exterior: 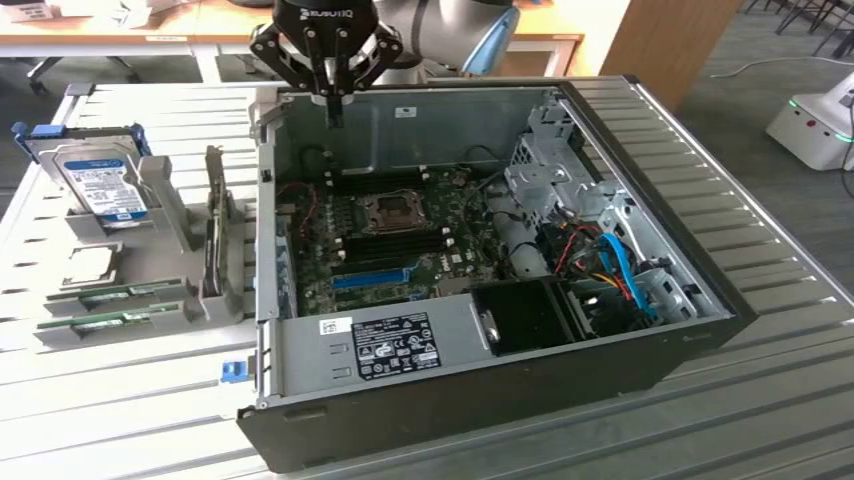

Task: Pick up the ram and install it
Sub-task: 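Reach for the ram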

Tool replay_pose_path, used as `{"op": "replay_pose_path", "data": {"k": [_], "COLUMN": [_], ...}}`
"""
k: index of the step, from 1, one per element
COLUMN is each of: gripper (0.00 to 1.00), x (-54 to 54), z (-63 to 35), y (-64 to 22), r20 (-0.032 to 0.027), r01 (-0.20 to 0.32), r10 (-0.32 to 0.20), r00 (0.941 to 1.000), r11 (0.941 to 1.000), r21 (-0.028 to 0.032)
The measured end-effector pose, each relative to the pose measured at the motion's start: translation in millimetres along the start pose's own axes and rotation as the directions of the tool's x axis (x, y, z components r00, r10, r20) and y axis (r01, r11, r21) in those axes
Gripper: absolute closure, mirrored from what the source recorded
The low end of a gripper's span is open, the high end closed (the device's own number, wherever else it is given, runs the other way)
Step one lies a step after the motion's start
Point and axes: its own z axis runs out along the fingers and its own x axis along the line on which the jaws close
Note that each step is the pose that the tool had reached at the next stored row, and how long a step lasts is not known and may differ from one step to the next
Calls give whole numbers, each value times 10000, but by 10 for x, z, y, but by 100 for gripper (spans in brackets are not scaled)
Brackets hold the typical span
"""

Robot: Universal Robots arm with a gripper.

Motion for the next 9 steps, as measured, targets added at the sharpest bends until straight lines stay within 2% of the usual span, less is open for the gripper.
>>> {"op": "replay_pose_path", "data": {"k": [9], "gripper": [89], "x": [116], "z": [-2], "y": [-9], "r20": [0], "r01": [1], "r10": [-1], "r00": [10000], "r11": [10000], "r21": [0]}}
